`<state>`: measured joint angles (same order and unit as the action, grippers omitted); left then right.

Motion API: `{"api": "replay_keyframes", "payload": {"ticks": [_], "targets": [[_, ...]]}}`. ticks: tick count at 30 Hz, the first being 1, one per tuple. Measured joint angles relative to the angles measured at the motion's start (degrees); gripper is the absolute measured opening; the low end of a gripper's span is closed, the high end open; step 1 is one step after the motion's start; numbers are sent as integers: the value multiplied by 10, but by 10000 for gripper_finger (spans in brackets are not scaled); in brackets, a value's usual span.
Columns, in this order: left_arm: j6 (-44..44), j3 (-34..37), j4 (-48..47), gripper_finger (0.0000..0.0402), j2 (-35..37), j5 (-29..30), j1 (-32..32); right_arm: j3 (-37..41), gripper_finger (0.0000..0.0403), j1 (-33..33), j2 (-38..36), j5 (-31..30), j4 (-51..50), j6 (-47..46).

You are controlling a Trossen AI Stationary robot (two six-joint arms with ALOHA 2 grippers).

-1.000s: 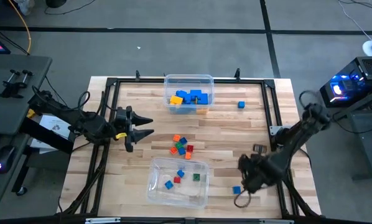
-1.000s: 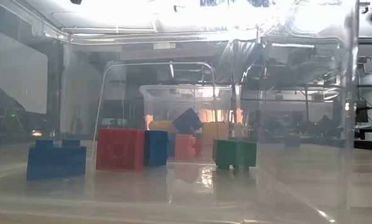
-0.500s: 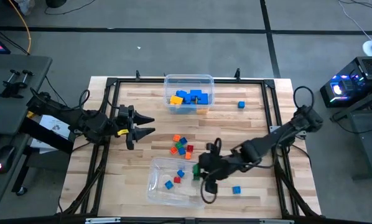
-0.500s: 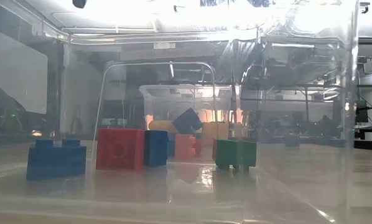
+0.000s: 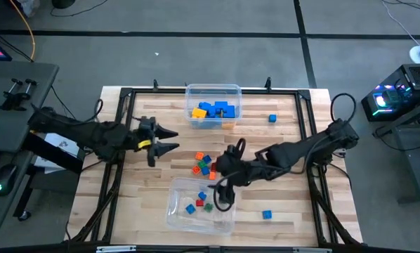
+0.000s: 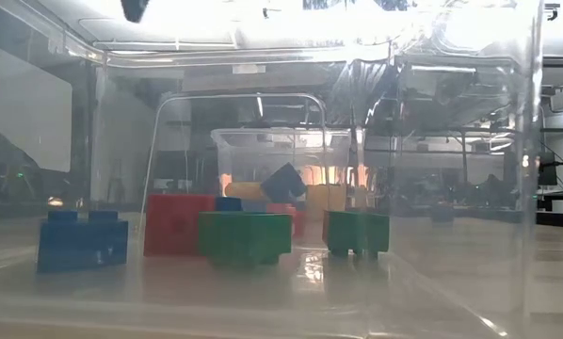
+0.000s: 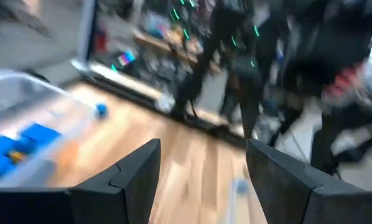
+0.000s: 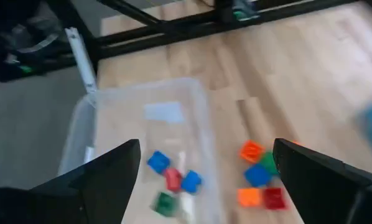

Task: Sort blocks by size
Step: Put the orange game piece into the bottom transparent bin

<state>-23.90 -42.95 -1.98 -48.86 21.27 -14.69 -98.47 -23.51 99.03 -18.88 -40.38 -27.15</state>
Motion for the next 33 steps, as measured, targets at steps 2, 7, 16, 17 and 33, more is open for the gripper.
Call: {"api": "replay_keyframes", "payload": {"ticks": [2,7,16,17,33], "targets": [[4,-23,-41,220,-38,-98,49,-25,360,-1,0,-14,-48,10],[182,-142,-276,220,-213,-237,138,-60,359,-1,0,-52,-149,-12],[428,-195,-318,220,-439,-272,158,-58,359,-20,0,-55,-179,-113],[432,-195,-313,220,-455,-276,157,-58,359,-24,0,-58,-183,-123],[441,-196,-242,220,-554,-248,174,-57,359,-67,0,-111,-195,-191]]}}
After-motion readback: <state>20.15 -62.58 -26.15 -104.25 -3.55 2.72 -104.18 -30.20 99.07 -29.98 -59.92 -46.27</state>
